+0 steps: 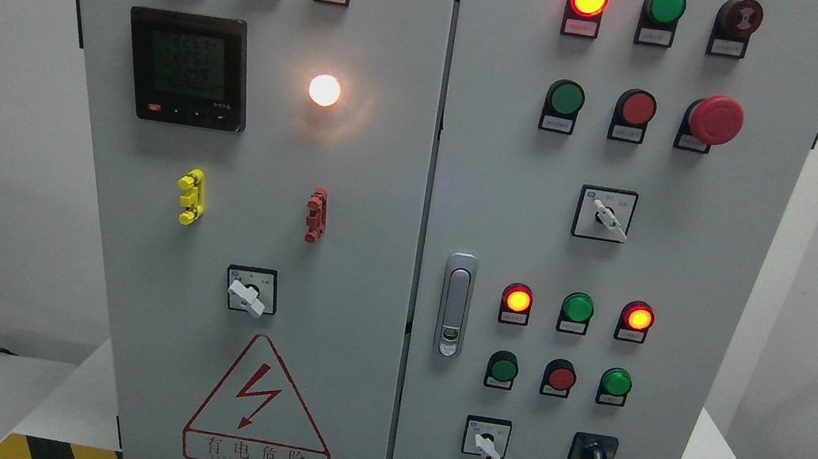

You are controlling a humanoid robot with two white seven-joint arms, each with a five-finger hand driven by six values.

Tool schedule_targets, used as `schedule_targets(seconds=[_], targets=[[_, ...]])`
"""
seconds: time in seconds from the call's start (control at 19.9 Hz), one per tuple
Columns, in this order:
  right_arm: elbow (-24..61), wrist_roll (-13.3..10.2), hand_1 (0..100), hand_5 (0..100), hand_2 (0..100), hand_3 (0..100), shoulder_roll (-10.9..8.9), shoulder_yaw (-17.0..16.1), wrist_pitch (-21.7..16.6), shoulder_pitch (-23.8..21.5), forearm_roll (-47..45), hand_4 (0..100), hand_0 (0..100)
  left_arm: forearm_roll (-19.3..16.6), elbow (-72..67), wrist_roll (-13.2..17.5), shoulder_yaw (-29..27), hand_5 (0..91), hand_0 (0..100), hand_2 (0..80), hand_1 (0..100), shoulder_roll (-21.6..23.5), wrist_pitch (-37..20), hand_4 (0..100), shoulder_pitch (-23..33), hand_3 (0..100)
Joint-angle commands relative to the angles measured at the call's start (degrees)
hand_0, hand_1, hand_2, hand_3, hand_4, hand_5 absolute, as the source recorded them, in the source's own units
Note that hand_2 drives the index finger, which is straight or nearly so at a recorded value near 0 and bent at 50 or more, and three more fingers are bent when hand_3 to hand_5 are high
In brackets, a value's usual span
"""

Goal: Trip black knob to open circuit
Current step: 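Grip the black knob with the right hand fingers and twist it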

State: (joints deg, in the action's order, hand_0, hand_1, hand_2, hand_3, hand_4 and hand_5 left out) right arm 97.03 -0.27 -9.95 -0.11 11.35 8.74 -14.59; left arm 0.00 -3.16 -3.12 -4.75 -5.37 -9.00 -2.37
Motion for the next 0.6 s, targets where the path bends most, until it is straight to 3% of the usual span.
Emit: schedule_targets(seconds=[0.0, 0.55], targets=[[0.79, 0.27, 67, 95, 42, 100, 0.10, 0.99, -0.10, -0.21, 0.00, 100, 39, -1.76, 0.00, -0.04, 0.00, 0.0, 12, 0.0, 39, 0.01, 0.03, 0, 0.00, 0], [0.09, 0.27, 68, 95, 42, 100, 0.19, 3.54, -0.01, 0.23, 0.00, 100, 41, -1.76, 0.00, -0.04, 0.00, 0.0, 12, 0.0, 39, 0.01, 0.03, 0, 0.00, 0]])
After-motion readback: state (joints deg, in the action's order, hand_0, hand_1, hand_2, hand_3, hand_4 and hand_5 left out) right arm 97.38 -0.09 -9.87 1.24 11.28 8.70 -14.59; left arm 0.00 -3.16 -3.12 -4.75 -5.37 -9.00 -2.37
